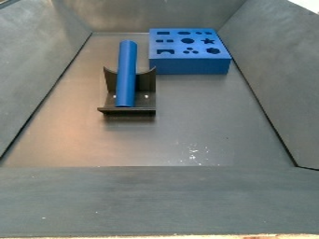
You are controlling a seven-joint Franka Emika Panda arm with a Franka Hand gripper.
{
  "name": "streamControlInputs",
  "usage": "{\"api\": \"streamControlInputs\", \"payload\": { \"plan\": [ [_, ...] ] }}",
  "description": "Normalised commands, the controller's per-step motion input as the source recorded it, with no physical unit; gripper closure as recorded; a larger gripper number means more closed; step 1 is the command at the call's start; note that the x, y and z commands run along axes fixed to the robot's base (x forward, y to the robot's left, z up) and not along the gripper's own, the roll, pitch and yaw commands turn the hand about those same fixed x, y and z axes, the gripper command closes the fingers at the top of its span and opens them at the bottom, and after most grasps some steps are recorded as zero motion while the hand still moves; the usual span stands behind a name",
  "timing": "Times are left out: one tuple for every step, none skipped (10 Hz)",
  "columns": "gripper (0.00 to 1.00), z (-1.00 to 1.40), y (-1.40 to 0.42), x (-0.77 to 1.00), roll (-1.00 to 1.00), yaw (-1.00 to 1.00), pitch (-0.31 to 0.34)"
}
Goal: Pick up the round object. Move up. Place the round object on the fixture. Regrasp the round object. Move to above the board. Insert the round object.
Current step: Regrasp the round object.
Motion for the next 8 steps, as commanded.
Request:
{"api": "streamControlInputs", "payload": {
  "plan": [
    [0.00, -1.00, 0.03, 0.07, 0.08, 0.13, -0.085],
    [0.00, -1.00, 0.03, 0.08, 0.07, 0.09, -0.103],
    [0.00, -1.00, 0.03, 0.09, 0.07, 0.06, -0.108],
    [0.00, -1.00, 0.02, 0.10, 0.07, 0.04, -0.105],
    [0.00, -1.00, 0.02, 0.11, 0.07, 0.01, -0.096],
    [0.00, -1.00, 0.02, 0.12, 0.07, -0.01, -0.076],
    [0.00, -0.87, 0.01, 0.11, 0.06, -0.02, -0.058],
    [0.00, -0.76, 0.01, 0.10, 0.06, -0.02, -0.040]
  ]
}}
